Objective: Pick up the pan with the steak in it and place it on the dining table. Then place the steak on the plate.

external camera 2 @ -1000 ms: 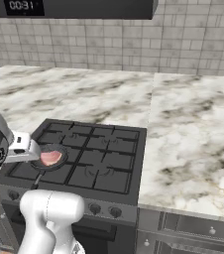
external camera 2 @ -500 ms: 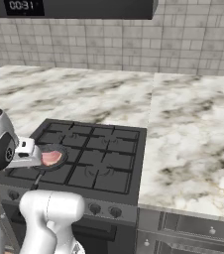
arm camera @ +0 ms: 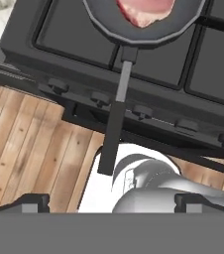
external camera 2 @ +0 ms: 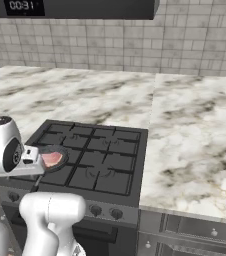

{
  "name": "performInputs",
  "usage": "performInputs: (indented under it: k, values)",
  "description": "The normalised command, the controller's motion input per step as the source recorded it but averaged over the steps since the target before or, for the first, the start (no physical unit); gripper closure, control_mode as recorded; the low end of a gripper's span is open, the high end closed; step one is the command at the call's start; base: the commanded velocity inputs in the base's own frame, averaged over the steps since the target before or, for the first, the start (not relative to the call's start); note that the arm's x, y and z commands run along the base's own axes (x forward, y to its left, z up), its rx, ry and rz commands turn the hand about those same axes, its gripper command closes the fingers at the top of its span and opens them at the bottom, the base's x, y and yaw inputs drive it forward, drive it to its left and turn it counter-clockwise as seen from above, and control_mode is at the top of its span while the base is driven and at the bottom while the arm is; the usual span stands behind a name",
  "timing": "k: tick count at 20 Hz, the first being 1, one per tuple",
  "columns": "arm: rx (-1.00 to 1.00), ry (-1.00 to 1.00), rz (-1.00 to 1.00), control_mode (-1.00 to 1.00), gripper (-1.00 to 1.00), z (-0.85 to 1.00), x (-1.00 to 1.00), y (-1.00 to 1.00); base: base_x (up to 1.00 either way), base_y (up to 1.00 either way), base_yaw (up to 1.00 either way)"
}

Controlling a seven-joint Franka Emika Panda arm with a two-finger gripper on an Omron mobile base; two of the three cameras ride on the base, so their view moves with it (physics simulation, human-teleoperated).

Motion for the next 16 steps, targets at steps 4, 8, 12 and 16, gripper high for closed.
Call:
performInputs:
  k: [4,8,12,16]
  values:
    - [0.00,-0.04,0.00,-1.00,-1.00,-0.59,-0.02,0.00,0.00,0.00,0.00]
    - [0.00,-0.06,-0.04,-1.00,-1.00,-0.62,0.00,0.00,0.00,0.00,0.00]
    - [0.01,-0.09,-0.11,-1.00,-1.00,-0.56,0.00,-0.09,0.00,0.00,0.00]
    - [0.00,-0.09,-0.13,-1.00,-1.00,-0.40,0.00,-0.14,0.00,0.00,0.00]
